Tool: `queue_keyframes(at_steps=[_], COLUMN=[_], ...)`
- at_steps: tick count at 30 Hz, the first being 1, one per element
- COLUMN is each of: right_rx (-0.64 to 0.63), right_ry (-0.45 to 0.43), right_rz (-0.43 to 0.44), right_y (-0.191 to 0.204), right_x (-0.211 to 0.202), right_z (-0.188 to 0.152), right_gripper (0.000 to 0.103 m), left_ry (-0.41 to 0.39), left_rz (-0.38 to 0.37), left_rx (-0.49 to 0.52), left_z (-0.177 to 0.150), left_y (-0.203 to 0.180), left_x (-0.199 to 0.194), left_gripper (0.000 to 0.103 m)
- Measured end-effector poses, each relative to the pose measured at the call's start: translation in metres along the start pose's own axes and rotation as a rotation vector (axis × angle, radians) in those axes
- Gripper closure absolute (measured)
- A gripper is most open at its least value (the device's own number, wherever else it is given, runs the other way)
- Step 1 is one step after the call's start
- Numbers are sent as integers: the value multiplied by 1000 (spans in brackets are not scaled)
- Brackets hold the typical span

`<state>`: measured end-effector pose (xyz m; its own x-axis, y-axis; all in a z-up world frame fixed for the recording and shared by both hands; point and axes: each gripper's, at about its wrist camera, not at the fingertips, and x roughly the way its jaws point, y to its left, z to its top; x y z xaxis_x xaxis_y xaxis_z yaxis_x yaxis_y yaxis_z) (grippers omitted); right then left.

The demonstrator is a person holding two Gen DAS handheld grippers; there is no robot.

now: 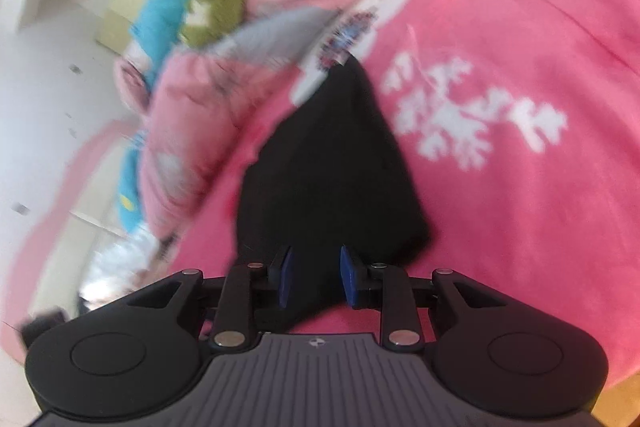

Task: Fold clothes
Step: 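Move the open left tool over the black T-shirt strip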

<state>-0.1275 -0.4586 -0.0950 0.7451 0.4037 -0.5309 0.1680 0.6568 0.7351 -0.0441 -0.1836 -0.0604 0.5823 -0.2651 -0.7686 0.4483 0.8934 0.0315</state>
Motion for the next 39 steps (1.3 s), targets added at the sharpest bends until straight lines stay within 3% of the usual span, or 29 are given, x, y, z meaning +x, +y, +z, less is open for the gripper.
queue_keyframes(at_steps=[6, 23, 39], right_rx=[-20, -159, -184], right_ry=[9, -48, -84], right_rz=[-32, -98, -155], right_y=[1, 43, 42], right_x=[-22, -26, -27], right_z=[-15, -8, -1], right_gripper=[75, 74, 73], left_ry=[8, 14, 2], left_rz=[17, 24, 22], left_rx=[-21, -23, -38], left_z=[-1, -2, -3], left_y=[1, 2, 6], left_x=[1, -3, -3], left_gripper=[9, 5, 4])
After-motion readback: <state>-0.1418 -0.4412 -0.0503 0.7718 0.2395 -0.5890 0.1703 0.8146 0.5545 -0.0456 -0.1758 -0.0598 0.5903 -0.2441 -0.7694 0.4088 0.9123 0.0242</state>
